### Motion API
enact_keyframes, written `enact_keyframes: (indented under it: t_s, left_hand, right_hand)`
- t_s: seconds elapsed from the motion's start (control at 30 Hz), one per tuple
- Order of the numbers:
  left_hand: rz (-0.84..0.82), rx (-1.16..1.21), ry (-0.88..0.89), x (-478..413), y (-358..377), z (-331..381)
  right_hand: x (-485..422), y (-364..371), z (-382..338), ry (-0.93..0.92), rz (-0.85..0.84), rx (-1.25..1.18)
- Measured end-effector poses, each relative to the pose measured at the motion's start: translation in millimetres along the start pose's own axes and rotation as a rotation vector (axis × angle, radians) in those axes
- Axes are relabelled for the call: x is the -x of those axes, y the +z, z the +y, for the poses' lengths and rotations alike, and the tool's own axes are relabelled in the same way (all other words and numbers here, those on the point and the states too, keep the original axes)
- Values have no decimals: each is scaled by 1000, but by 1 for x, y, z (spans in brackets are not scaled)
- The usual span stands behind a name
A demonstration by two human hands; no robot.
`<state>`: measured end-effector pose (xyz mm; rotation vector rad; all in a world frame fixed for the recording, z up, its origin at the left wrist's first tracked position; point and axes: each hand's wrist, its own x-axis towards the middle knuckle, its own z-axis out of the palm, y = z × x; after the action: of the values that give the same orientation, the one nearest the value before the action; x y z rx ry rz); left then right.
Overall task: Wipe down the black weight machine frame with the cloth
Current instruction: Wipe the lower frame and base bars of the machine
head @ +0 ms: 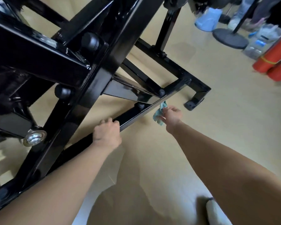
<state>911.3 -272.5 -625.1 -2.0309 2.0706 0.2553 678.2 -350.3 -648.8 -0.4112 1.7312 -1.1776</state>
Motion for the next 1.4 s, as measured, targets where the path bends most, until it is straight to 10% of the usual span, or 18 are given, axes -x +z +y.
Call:
enact_keyframes:
  t_s: [0.33,0.67,1.07,1.4]
  left_hand:
    - [-1,-39,330,-10,-12,50]
    - [377,-212,257,-70,-80,166]
    - [275,-364,-198,-127,-66,177]
    - [219,-355,-294,-133,-74,189]
  right_hand:
    - [-62,-42,-64,-590,16,885]
    - [-171,-35,-89,-1115,-631,1307]
    - [-267,-57,-108,-1212,-265,1243]
    - [-232,-21,-88,-1516,-792,1087]
